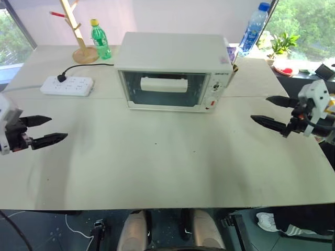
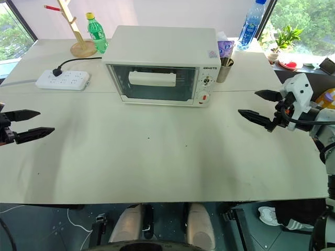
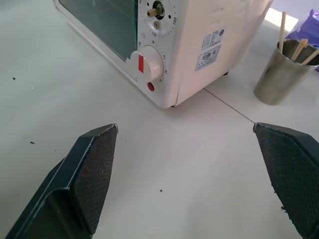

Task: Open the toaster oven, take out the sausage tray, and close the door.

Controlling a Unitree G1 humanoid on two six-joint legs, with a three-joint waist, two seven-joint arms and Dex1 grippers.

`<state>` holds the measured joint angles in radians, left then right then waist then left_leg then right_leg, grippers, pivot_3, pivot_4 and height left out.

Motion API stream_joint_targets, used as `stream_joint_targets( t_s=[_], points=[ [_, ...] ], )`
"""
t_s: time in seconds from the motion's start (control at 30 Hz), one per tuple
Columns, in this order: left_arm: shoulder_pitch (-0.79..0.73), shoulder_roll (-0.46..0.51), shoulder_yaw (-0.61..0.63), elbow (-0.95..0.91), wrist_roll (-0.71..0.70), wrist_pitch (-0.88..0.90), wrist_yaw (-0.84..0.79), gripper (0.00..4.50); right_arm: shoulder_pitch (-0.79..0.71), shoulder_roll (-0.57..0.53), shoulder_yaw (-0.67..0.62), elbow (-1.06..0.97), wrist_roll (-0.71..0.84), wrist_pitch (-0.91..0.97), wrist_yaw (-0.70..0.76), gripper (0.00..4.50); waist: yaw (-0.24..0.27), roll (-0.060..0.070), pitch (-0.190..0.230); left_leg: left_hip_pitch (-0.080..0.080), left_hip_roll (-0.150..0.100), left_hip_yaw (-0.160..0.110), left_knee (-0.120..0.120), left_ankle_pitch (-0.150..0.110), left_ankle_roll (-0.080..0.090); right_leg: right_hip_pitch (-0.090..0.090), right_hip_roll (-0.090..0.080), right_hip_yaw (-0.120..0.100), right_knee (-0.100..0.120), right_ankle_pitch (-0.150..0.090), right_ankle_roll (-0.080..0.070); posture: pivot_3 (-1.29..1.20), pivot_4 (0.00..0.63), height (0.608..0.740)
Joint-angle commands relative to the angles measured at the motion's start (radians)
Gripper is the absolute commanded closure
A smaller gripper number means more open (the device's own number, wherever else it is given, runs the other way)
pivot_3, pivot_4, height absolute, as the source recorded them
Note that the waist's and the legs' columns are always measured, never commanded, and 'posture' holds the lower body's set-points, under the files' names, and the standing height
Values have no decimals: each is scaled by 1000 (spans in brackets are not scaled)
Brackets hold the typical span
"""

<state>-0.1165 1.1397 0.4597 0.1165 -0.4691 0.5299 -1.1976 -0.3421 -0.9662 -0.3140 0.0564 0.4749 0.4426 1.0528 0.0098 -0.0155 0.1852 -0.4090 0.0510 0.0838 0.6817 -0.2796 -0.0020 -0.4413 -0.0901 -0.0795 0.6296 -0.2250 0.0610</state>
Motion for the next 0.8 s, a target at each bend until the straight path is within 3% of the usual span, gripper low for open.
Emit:
stream_joint_targets(
  t_s=[0.03, 0.43, 0.6, 0.8],
  points=[
    [6, 11, 53, -35, -6, -19, 5, 15, -19, -22, -13, -2, -4, -17, 11, 0, 1, 0, 0, 0, 0, 0, 0, 0, 0, 0, 0, 0, 0, 0, 0, 0, 150, 722],
    [-62, -13, 69, -56, -105, 63, 23, 15, -13, -3, -31, -50, 48, 55, 1, 0, 0, 0, 0, 0, 0, 0, 0, 0, 0, 0, 0, 0, 0, 0, 1, 0, 150, 722],
    [-191, -28, 12, -141, -212, 171, 31, 15, -45, 34, -11, -147, 136, 163, -20, 0, 2, -1, 0, 0, -1, 0, 1, 0, 0, 1, 0, 0, 0, 2, 3, 0, 150, 722],
    [-314, -49, -123, -207, -233, 189, 0, 15, -104, 97, 39, -290, 249, 298, -75, 0, 0, 0, 0, 0, -1, -1, 1, 0, 0, 1, 1, 0, 1, 2, 3, 0, 150, 722]
  ],
)
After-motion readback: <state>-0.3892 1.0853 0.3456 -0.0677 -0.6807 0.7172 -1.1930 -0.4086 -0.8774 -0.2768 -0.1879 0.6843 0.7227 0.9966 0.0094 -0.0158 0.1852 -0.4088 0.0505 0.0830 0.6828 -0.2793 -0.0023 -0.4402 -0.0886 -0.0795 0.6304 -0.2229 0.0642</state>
